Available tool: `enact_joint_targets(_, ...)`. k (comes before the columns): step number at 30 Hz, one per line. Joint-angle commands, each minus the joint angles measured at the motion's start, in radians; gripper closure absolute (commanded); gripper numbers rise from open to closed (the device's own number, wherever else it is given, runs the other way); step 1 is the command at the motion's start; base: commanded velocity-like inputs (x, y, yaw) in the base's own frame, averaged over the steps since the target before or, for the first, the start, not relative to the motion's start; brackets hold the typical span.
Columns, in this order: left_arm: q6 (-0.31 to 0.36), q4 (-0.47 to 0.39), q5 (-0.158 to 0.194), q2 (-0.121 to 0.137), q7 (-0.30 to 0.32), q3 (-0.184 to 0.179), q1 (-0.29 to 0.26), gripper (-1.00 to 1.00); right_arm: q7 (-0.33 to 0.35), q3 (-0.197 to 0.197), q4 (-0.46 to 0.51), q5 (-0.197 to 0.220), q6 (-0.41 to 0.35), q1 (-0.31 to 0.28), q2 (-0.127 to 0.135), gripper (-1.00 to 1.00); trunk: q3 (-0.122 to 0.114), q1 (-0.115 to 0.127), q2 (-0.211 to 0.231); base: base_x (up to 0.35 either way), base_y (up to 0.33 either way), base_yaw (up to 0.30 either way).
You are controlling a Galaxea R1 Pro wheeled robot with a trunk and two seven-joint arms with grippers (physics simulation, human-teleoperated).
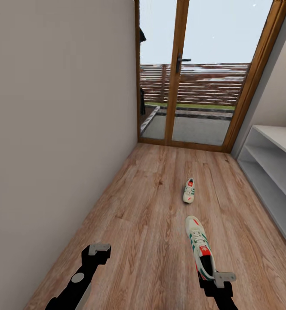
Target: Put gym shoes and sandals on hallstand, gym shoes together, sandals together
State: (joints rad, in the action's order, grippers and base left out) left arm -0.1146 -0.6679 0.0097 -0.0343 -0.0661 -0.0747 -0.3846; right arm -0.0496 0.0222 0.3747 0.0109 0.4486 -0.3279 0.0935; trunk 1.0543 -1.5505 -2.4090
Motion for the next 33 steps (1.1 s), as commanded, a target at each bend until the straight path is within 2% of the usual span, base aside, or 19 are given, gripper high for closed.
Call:
enact_joint_targets(1, -0.003, 0.001, 0.001, 0.001, -0.007, -0.004, 0.000, -1.00, -0.003, 0.002, -0.001, 0.002, 0.003, 0.000, 0.000, 1.00, -0.002, 0.004, 0.007, 0.000, 0.000, 0.000)
enact_joint_targets(6, -0.003, 0.001, 0.001, 0.002, -0.007, -0.004, 0.000, -1.00, -0.003, 0.002, 0.000, 0.004, 0.003, 0.000, -0.002, 1.00, -0.018, 0.023, 0.042, 0.000, 0.000, 0.000)
enact_joint_targets(11, -0.002, -0.001, 0.001, 0.004, -0.007, -0.004, 0.000, -1.00, -0.002, 0.002, -0.002, 0.030, 0.002, 0.000, -0.005, 1.00, -0.034, 0.042, 0.077, 0.000, 0.000, 0.000)
enact_joint_targets(19, -0.002, -0.001, 0.001, 0.005, -0.008, -0.003, 0.000, -1.00, -0.004, 0.002, -0.002, 0.032, 0.003, 0.000, -0.006, 1.00, -0.059, 0.073, 0.133, 0.000, 0.000, 0.000)
enact_joint_targets(24, -0.003, -0.001, 0.001, 0.005, -0.008, -0.003, 0.000, -1.00, -0.004, 0.002, -0.002, 0.032, 0.002, 0.000, -0.006, 1.00, -0.060, 0.073, 0.133, 0.000, 0.000, -0.084)
enact_joint_targets(33, -0.003, -0.001, 0.000, 0.002, -0.008, -0.005, 0.000, -1.00, -0.004, 0.002, -0.018, 0.032, 0.002, 0.000, -0.003, 1.00, -0.064, 0.073, 0.133, 0.000, 0.000, -0.267)
